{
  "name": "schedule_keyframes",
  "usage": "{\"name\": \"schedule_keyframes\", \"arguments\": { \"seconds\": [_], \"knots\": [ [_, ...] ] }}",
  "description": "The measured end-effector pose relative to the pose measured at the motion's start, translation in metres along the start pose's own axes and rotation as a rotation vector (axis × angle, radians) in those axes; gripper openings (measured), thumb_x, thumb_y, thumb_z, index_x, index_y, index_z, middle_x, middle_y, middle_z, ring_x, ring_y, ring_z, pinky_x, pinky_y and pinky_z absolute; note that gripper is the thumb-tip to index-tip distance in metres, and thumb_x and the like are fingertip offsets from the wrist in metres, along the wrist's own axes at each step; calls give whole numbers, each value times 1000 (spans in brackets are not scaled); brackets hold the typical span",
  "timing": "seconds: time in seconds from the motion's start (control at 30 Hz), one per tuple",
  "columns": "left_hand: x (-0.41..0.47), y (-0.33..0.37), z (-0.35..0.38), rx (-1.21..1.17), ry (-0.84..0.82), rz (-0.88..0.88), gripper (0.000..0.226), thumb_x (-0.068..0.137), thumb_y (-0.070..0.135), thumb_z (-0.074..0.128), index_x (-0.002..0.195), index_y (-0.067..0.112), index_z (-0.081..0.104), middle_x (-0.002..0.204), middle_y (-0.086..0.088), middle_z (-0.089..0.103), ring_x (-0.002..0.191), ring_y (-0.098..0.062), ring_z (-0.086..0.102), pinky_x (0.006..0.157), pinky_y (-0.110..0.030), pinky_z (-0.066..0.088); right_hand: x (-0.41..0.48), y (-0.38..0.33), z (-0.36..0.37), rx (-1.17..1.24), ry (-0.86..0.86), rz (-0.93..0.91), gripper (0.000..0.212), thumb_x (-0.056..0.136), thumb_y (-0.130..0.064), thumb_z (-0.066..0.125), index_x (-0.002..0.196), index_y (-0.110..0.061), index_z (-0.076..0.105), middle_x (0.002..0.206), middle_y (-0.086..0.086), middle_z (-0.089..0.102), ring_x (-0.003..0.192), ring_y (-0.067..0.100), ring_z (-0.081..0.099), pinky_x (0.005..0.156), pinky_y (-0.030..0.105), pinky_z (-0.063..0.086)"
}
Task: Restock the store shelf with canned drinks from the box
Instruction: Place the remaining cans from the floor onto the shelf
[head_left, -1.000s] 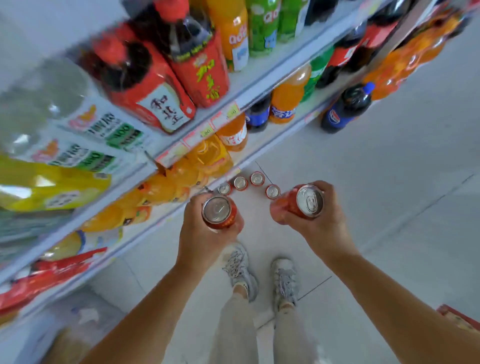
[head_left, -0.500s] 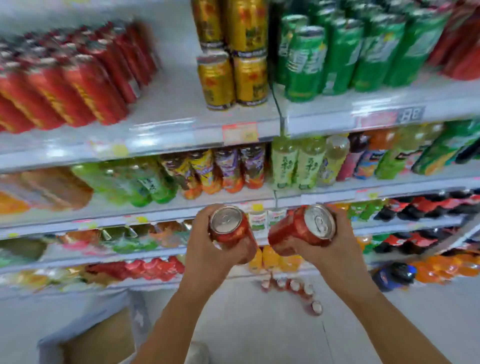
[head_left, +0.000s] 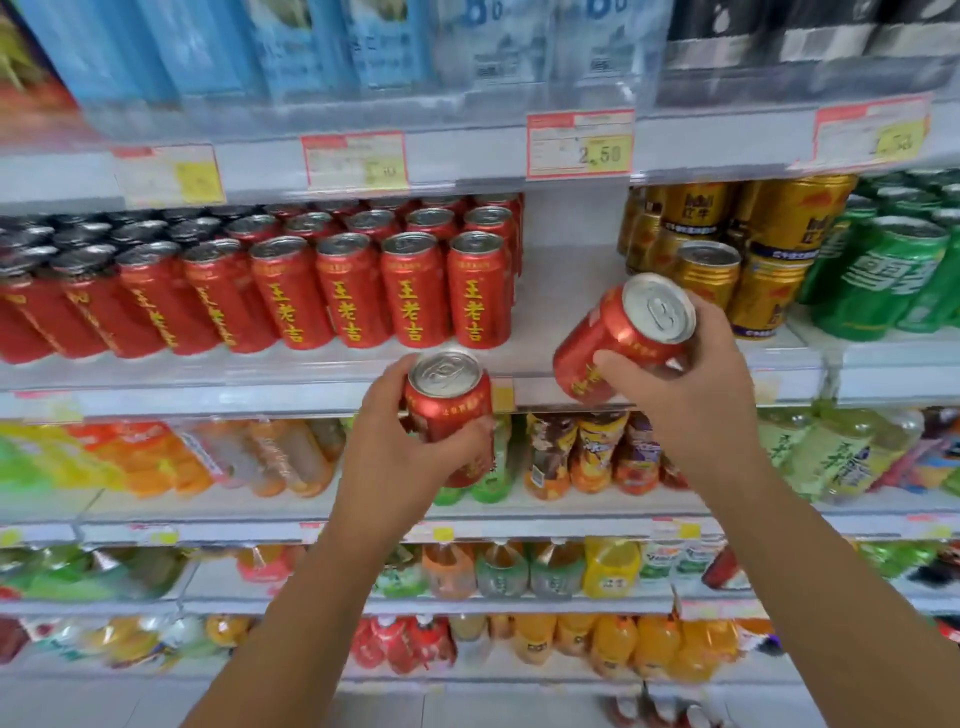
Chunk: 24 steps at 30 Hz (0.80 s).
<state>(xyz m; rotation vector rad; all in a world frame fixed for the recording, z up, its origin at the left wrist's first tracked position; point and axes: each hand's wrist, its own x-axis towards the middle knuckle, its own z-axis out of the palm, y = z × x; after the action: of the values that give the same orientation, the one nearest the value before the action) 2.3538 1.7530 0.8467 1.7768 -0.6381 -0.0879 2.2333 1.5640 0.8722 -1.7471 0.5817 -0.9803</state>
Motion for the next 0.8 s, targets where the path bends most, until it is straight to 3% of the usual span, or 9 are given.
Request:
{"name": "schedule_keyframes", "arguments": {
  "seconds": [0.17,0.3,0.47,0.6,0.73,0.8],
  "knots": [
    [29,-6,-14,-4,26,9,54,70,26,83,115,41,57,96,21,68,84,9,63,69,-5,48,55,-2,35,-72,38,-18,80,68,-26,84,136,-25,42,118,-15,57,105,0,57,91,19,46],
    [41,-14,-4,-25,57,-18,61,68,33,85,122,36,56,102,18,69,89,5,65,82,-22,52,97,10,48,-151,10,-4,81,68,-26,84,135,-17,40,115,-9,56,107,9,57,92,26,44],
    [48,-11,10,-53,113,-39,57,72,29,82,122,34,56,99,18,69,87,8,64,77,-16,48,126,29,55,-167,-69,13,70,74,-30,80,131,-22,42,118,-6,55,111,12,55,96,30,44],
    [53,-7,17,-83,151,-15,54,74,25,81,122,30,57,100,16,69,88,5,66,73,-11,51,135,41,56,-147,-142,26,77,75,-34,80,137,-24,37,127,-7,52,111,9,51,96,29,42],
    [56,-3,19,-99,157,-1,55,75,23,81,124,27,56,102,16,68,89,4,66,71,-5,49,142,55,53,-246,-197,31,77,71,-27,83,134,-18,39,131,0,55,117,17,55,102,40,45],
    [56,-2,18,-109,152,1,57,74,24,80,125,27,56,103,15,68,90,4,66,71,-5,49,149,56,56,-289,-193,34,75,73,-26,83,133,-16,40,133,4,56,118,19,55,101,38,45]
  ]
}}
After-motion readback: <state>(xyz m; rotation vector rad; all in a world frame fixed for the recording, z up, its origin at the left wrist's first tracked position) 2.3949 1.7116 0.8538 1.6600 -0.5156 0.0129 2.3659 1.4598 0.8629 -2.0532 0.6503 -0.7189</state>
